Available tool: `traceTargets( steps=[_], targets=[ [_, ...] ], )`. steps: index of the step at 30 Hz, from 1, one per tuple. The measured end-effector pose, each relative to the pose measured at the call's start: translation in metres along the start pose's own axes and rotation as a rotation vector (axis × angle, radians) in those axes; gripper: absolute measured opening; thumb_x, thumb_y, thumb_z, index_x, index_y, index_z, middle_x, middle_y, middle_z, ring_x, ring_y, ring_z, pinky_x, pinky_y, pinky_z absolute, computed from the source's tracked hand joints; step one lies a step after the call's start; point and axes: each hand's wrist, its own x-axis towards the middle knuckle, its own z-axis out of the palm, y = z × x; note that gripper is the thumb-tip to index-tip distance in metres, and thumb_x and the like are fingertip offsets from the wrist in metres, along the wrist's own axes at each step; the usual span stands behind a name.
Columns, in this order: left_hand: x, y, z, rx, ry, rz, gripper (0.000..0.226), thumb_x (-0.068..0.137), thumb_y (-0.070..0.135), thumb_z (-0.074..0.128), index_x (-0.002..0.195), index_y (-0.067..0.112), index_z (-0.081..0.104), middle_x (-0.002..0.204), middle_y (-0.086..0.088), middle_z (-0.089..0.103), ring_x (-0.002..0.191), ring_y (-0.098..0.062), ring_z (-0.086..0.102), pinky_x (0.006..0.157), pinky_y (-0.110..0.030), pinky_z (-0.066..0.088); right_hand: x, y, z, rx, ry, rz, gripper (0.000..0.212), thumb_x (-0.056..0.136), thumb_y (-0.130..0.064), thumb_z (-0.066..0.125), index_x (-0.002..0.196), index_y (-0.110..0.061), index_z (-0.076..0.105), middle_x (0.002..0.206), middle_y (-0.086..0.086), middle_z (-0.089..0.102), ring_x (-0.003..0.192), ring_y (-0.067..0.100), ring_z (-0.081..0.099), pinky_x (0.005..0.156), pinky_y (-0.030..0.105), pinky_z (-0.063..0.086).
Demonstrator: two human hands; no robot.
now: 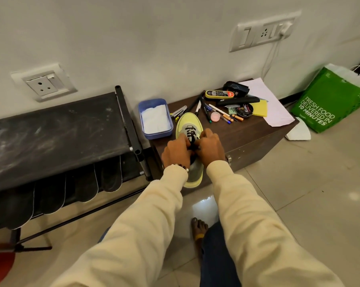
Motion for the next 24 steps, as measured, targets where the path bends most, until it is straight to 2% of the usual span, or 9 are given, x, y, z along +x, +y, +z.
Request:
traceTargets(
  steps=[2, 4, 8, 9, 13, 16, 19, 21, 24],
  targets=[
    [0.006, 0.000, 0.001, 0.044, 0.028, -0.001, 0.017, 0.088, 0.027, 0.067, 0.103, 0.021, 0.063, 0.103, -0.005, 0.065, 0.091, -0.024, 0.060, 0.078, -0.033, 0.053, 0.000, -0.001, 0.005, -0.025, 0.043, 0.011, 0.018, 0.089, -0.020, 0.062, 0.103, -0.013, 0.069, 0.119, 0.010, 0.049, 0.105, 0.027, 0.047, 0.080, 0.036, 0.050],
    [0.014, -0.003, 0.004, 0.026, 0.027, -0.037, 0.023, 0.085, 0.027, 0.071, 0.104, 0.019, 0.061, 0.106, -0.006, 0.061, 0.096, -0.026, 0.057, 0.082, -0.036, 0.053, 0.000, 0.000, 0.012, -0.048, 0.092, 0.013, 0.018, 0.089, -0.013, 0.055, 0.103, -0.013, 0.066, 0.114, 0.012, 0.052, 0.101, 0.029, 0.049, 0.075, 0.036, 0.046],
    [0.026, -0.011, 0.007, -0.101, -0.066, -0.099, 0.031, 0.082, 0.023, 0.074, 0.105, 0.018, 0.054, 0.108, -0.009, 0.058, 0.097, -0.030, 0.059, 0.081, -0.036, 0.050, 0.003, 0.006, 0.016, 0.052, 0.022, -0.028, 0.022, 0.093, -0.015, 0.052, 0.110, -0.008, 0.066, 0.107, 0.010, 0.051, 0.099, 0.028, 0.054, 0.067, 0.016, 0.036],
    [0.028, -0.012, 0.008, -0.102, -0.075, -0.085, 0.029, 0.083, 0.024, 0.073, 0.106, 0.019, 0.054, 0.109, -0.009, 0.058, 0.097, -0.031, 0.059, 0.079, -0.034, 0.048, 0.005, 0.008, 0.016, 0.053, -0.002, -0.061, 0.025, 0.094, -0.017, 0.053, 0.114, -0.011, 0.066, 0.108, 0.010, 0.051, 0.100, 0.028, 0.053, 0.069, 0.016, 0.034],
    [0.030, -0.016, 0.014, -0.102, -0.071, -0.065, 0.029, 0.087, 0.023, 0.067, 0.112, 0.018, 0.055, 0.115, -0.011, 0.055, 0.101, -0.033, 0.058, 0.083, -0.037, 0.048, 0.002, 0.019, 0.007, 0.155, -0.067, -0.099, 0.033, 0.094, -0.011, 0.052, 0.126, -0.015, 0.061, 0.112, 0.017, 0.053, 0.104, 0.030, 0.050, 0.082, 0.023, 0.034],
    [0.028, -0.013, 0.016, -0.041, -0.056, -0.070, 0.031, 0.089, 0.023, 0.064, 0.116, 0.016, 0.051, 0.120, -0.012, 0.052, 0.105, -0.037, 0.056, 0.086, -0.041, 0.048, -0.002, 0.028, 0.003, 0.430, -0.030, -0.016, 0.031, 0.088, -0.002, 0.060, 0.118, -0.010, 0.066, 0.104, 0.014, 0.067, 0.097, 0.023, 0.061, 0.095, 0.029, 0.046],
    [0.030, -0.007, 0.016, 0.082, -0.055, -0.049, 0.037, 0.090, 0.028, 0.062, 0.120, 0.013, 0.046, 0.119, -0.015, 0.055, 0.104, -0.039, 0.059, 0.081, -0.041, 0.049, -0.003, 0.029, 0.001, 0.672, 0.032, 0.108, 0.021, 0.077, -0.001, 0.073, 0.097, -0.008, 0.073, 0.083, 0.006, 0.070, 0.075, 0.013, 0.065, 0.084, 0.035, 0.056],
    [0.033, -0.005, 0.015, 0.174, -0.074, -0.040, 0.041, 0.091, 0.028, 0.061, 0.123, 0.011, 0.042, 0.117, -0.017, 0.058, 0.104, -0.038, 0.061, 0.079, -0.041, 0.051, 0.000, 0.025, 0.001, 0.562, 0.034, 0.037, 0.016, 0.075, -0.011, 0.077, 0.091, -0.010, 0.074, 0.084, 0.004, 0.067, 0.075, 0.010, 0.058, 0.075, 0.029, 0.053],
    [0.034, -0.004, 0.016, 0.224, -0.076, -0.051, 0.040, 0.093, 0.025, 0.059, 0.124, 0.009, 0.040, 0.115, -0.019, 0.060, 0.102, -0.039, 0.062, 0.079, -0.041, 0.052, 0.009, 0.017, 0.003, 0.309, 0.003, -0.035, 0.020, 0.081, -0.022, 0.073, 0.098, -0.013, 0.075, 0.095, 0.007, 0.052, 0.090, 0.016, 0.046, 0.074, 0.023, 0.035]
  ],
)
